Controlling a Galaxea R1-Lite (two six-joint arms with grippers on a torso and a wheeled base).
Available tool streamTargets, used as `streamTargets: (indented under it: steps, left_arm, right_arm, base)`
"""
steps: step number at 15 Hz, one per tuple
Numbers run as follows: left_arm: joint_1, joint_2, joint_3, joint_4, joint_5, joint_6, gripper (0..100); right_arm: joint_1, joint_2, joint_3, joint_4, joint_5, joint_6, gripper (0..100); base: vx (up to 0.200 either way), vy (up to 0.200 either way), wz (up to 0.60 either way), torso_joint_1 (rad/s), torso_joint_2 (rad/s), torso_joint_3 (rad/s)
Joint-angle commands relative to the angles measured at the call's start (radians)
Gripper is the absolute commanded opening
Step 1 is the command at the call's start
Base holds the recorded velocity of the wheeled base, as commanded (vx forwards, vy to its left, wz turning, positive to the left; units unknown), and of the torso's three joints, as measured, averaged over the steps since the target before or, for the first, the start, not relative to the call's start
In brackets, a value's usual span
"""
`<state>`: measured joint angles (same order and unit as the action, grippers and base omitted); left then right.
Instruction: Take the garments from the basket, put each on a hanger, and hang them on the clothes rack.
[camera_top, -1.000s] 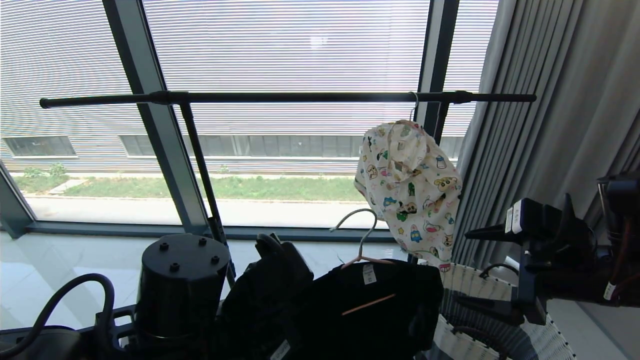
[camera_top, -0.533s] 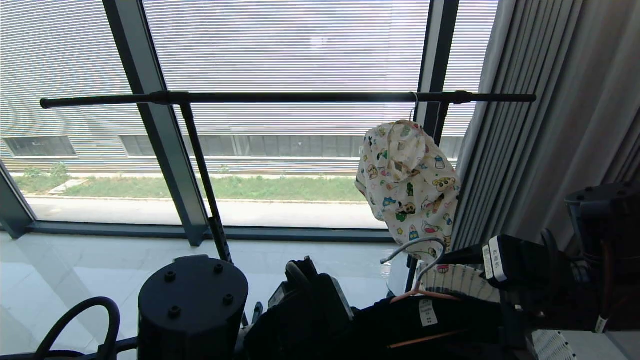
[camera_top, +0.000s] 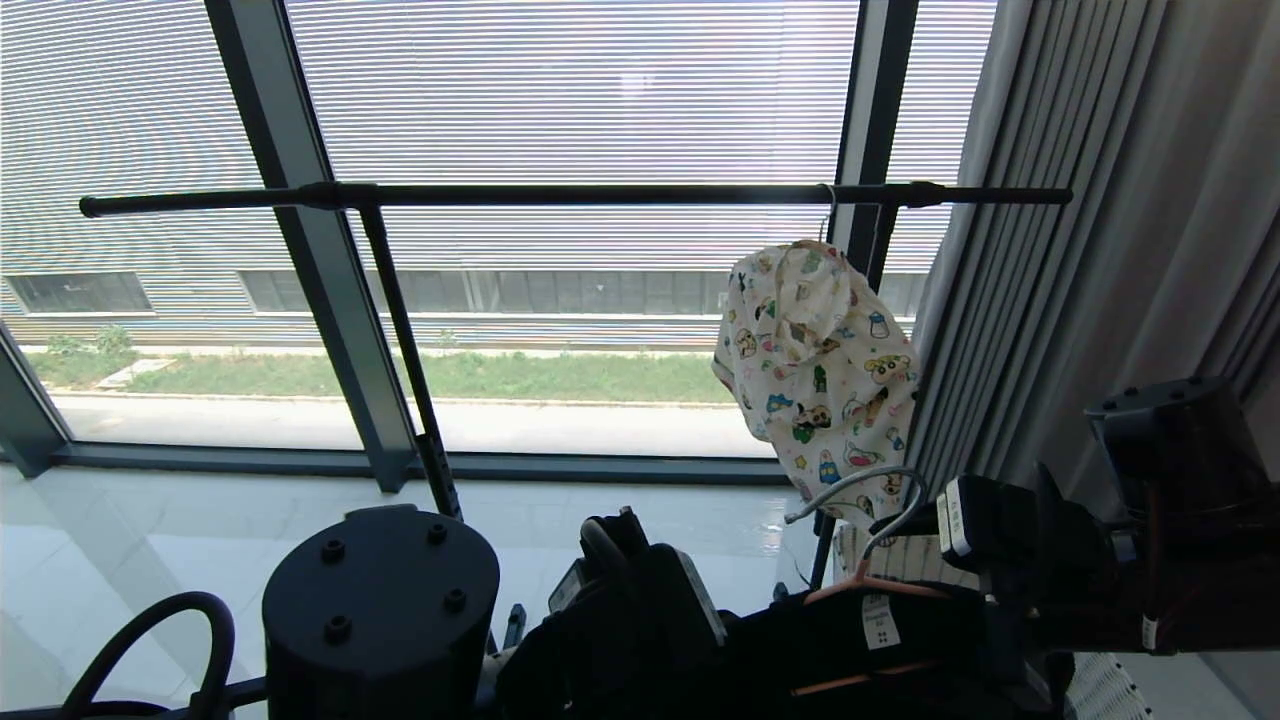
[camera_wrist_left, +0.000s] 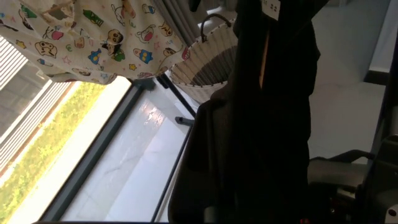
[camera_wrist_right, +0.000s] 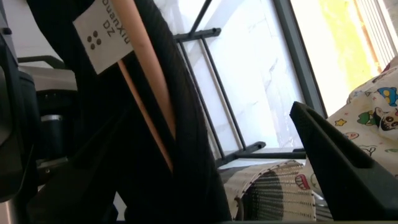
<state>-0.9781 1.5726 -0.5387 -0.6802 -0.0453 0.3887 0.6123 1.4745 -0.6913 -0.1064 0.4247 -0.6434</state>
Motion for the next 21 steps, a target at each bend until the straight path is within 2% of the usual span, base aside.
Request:
streamTargets:
  steps: [1, 2, 3, 6, 10, 11, 15, 17, 19, 20, 21]
  left_arm:
    - [-0.008, 0.000, -0.007, -0.001, 0.001, -0.001, 0]
    - [-0.019, 0.000, -0.007, -0.001, 0.002, -0.001, 0]
    - [-0.022, 0.000, -0.007, -0.001, 0.002, -0.001, 0]
    - [-0.022, 0.001, -0.007, -0.001, 0.002, -0.001, 0]
    - [-0.022, 0.004, -0.006, -0.001, 0.007, -0.001, 0]
    - [-0.022, 0.007, -0.004, -0.001, 0.018, -0.001, 100]
    - [-0.005, 0.021, 0.008, -0.001, 0.067, -0.002, 100]
    - [-0.004, 0.015, 0.060, -0.002, 0.082, -0.004, 100]
    - [0.006, 0.006, 0.126, -0.065, 0.084, -0.004, 100]
    - [0.010, 0.006, 0.140, -0.085, 0.084, -0.002, 100]
    - [0.035, 0.003, 0.203, -0.142, 0.104, -0.002, 100]
  right_arm:
    - [-0.002, 0.017, 0.001, 0.001, -0.001, -0.001, 100]
    - [-0.002, 0.027, -0.004, -0.004, -0.003, -0.001, 100]
    - [-0.002, 0.033, -0.005, -0.009, -0.004, -0.001, 0]
    - [-0.002, 0.030, -0.005, -0.016, -0.029, -0.013, 0]
    - [-0.002, 0.009, 0.001, -0.087, -0.035, -0.016, 0]
    - [-0.002, -0.005, 0.004, -0.096, -0.035, -0.030, 0]
    - [-0.032, -0.066, 0.033, -0.125, -0.029, -0.130, 0]
    - [-0.094, -0.077, 0.068, -0.208, -0.027, -0.144, 0]
    - [-0.141, -0.077, 0.087, -0.277, -0.027, -0.137, 0]
    - [-0.151, -0.079, 0.087, -0.279, -0.027, -0.136, 0]
    - [-0.178, -0.077, 0.082, -0.280, -0.026, -0.125, 0]
  base:
    - [0.000, 0.000, 0.00, 0.000, 0.00, 0.000]
    - [0.000, 0.000, 0.00, 0.000, 0.00, 0.000]
    - [0.000, 0.000, 0.00, 0.000, 0.00, 0.000]
    - [0.000, 0.000, 0.00, 0.000, 0.00, 0.000]
    - [0.000, 0.000, 0.00, 0.000, 0.00, 0.000]
    - [0.000, 0.000, 0.00, 0.000, 0.00, 0.000]
    - [0.000, 0.000, 0.00, 0.000, 0.00, 0.000]
    - [0.000, 0.000, 0.00, 0.000, 0.00, 0.000]
    - [0.000, 0.000, 0.00, 0.000, 0.00, 0.000]
    - [0.000, 0.000, 0.00, 0.000, 0.00, 0.000]
    - [0.000, 0.000, 0.00, 0.000, 0.00, 0.000]
